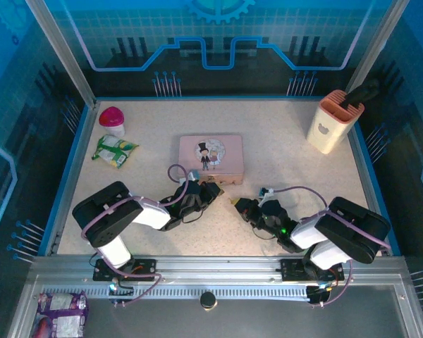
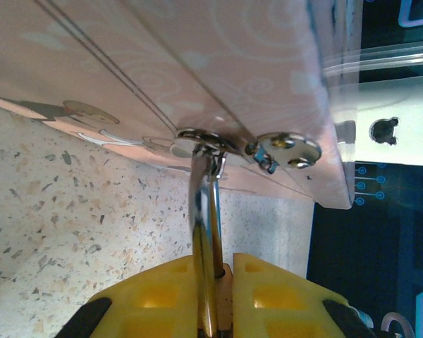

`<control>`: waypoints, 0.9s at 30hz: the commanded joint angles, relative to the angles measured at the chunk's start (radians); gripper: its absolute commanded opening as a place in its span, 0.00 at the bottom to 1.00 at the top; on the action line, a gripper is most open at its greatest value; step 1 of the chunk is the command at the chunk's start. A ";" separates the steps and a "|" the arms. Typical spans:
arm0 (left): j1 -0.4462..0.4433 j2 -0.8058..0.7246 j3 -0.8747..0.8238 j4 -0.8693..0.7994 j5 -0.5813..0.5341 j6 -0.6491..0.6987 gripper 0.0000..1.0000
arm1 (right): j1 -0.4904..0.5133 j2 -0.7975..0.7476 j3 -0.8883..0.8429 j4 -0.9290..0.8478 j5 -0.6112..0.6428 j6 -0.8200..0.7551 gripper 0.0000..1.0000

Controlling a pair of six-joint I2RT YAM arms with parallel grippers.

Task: Unlock the padlock with the key

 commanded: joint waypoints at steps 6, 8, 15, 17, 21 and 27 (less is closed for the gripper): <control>0.007 0.006 0.022 0.170 -0.019 -0.005 0.00 | -0.009 0.078 -0.003 0.183 -0.019 0.006 0.00; 0.007 0.001 0.024 0.159 -0.020 0.000 0.00 | -0.008 0.108 -0.003 0.212 -0.023 0.014 0.00; 0.006 -0.003 0.025 0.151 -0.021 -0.004 0.00 | -0.003 0.227 0.010 0.324 -0.042 0.037 0.00; 0.006 0.000 0.022 0.154 -0.021 -0.009 0.00 | -0.002 0.228 0.011 0.324 -0.041 0.042 0.00; 0.006 0.006 0.021 0.160 -0.021 -0.010 0.00 | -0.007 0.209 0.004 0.324 -0.037 0.032 0.00; 0.006 0.019 0.023 0.184 -0.015 -0.016 0.00 | -0.008 0.188 0.004 0.324 -0.044 0.028 0.00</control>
